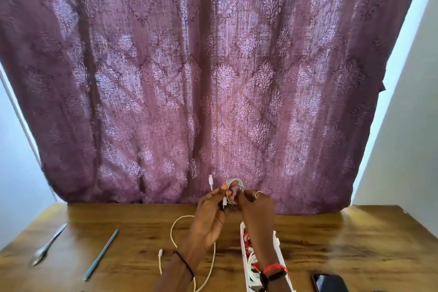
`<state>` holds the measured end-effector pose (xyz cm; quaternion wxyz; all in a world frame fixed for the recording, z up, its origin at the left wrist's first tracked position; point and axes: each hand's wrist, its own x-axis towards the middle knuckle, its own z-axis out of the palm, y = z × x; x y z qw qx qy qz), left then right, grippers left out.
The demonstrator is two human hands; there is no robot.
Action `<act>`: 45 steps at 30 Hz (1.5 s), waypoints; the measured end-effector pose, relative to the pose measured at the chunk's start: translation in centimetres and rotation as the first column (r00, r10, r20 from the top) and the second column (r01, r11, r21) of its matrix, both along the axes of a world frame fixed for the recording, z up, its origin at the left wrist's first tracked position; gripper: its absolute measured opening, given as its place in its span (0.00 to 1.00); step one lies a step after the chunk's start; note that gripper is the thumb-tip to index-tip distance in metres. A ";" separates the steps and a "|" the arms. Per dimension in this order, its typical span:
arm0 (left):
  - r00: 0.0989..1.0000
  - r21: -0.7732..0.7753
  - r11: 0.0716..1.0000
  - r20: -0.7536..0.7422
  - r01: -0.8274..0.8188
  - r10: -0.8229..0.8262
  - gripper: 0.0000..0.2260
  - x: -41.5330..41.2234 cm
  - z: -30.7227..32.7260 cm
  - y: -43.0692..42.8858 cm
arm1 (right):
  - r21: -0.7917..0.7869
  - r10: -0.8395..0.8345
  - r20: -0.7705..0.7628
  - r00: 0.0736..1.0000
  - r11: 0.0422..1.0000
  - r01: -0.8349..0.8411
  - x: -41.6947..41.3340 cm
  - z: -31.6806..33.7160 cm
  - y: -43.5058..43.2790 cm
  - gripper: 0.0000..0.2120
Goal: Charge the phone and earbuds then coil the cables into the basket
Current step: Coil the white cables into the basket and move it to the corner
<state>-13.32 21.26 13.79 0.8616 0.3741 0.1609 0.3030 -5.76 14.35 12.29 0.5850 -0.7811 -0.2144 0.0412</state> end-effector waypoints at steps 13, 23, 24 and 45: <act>0.983 0.402 0.915 -0.150 -0.036 0.104 0.08 0.1 -2.5 0.1 | 0.020 0.043 -0.050 0.998 0.999 -0.042 -0.3 -2.5 0.2 0.10; 0.823 0.895 0.423 -0.132 -0.139 0.552 0.08 0.1 -4.0 1.3 | 0.349 0.279 -0.342 0.897 0.924 -0.155 -0.4 -2.5 0.3 0.08; 0.824 0.880 0.447 -0.130 -0.160 0.551 0.08 0.2 -3.9 1.2 | 0.370 0.306 -0.338 0.890 0.913 -0.173 -0.4 -2.2 0.1 0.07; 0.870 0.816 0.566 -0.188 -0.121 0.456 0.12 0.0 -3.7 2.2 | 0.520 0.587 -0.477 0.654 0.789 -0.328 -1.7 0.2 -1.5 0.15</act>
